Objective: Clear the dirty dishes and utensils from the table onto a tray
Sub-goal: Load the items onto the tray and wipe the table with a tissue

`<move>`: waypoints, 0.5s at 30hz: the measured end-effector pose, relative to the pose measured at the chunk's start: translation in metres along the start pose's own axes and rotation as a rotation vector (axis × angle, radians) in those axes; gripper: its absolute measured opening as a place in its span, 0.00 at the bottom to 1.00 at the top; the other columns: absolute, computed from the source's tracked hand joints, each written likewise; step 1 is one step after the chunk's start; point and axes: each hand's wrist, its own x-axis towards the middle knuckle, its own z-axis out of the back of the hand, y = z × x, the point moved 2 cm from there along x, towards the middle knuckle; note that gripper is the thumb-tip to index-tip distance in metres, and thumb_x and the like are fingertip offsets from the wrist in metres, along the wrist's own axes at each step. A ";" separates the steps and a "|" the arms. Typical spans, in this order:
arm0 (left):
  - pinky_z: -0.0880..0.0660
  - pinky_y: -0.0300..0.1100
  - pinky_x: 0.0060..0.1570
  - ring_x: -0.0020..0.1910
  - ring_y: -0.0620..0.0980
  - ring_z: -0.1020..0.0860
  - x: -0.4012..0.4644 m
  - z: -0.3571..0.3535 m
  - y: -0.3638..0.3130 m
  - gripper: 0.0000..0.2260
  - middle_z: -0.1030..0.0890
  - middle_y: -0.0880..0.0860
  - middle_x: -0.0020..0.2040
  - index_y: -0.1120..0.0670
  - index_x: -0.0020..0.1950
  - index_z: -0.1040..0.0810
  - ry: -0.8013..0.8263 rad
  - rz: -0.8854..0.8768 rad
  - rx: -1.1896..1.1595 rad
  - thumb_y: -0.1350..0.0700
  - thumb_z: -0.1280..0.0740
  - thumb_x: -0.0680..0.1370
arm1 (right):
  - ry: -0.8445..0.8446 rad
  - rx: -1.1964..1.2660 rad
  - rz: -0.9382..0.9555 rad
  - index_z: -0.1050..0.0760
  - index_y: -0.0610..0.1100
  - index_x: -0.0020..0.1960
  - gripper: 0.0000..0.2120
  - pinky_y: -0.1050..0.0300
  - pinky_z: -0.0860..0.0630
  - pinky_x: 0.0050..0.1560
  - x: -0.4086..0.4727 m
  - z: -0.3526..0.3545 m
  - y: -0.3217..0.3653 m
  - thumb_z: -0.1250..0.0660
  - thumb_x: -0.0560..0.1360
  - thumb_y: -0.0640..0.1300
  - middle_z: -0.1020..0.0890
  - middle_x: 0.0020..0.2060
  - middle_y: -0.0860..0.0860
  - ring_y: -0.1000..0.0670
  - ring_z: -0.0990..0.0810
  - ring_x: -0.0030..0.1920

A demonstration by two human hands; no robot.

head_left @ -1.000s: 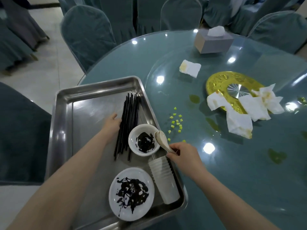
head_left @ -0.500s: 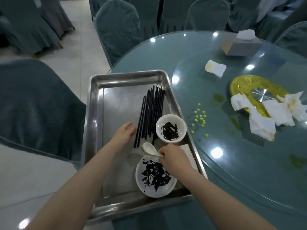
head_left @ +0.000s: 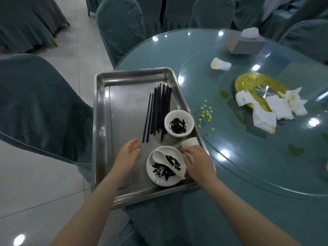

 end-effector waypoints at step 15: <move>0.29 0.25 0.34 0.46 0.36 0.24 -0.044 -0.053 -0.017 0.17 0.21 0.49 0.58 0.54 0.68 0.29 -0.073 -0.030 -0.036 0.64 0.40 0.80 | 0.382 -0.456 -0.273 0.58 0.52 0.78 0.28 0.42 0.48 0.74 -0.035 0.055 -0.172 0.51 0.82 0.53 0.58 0.78 0.56 0.48 0.57 0.77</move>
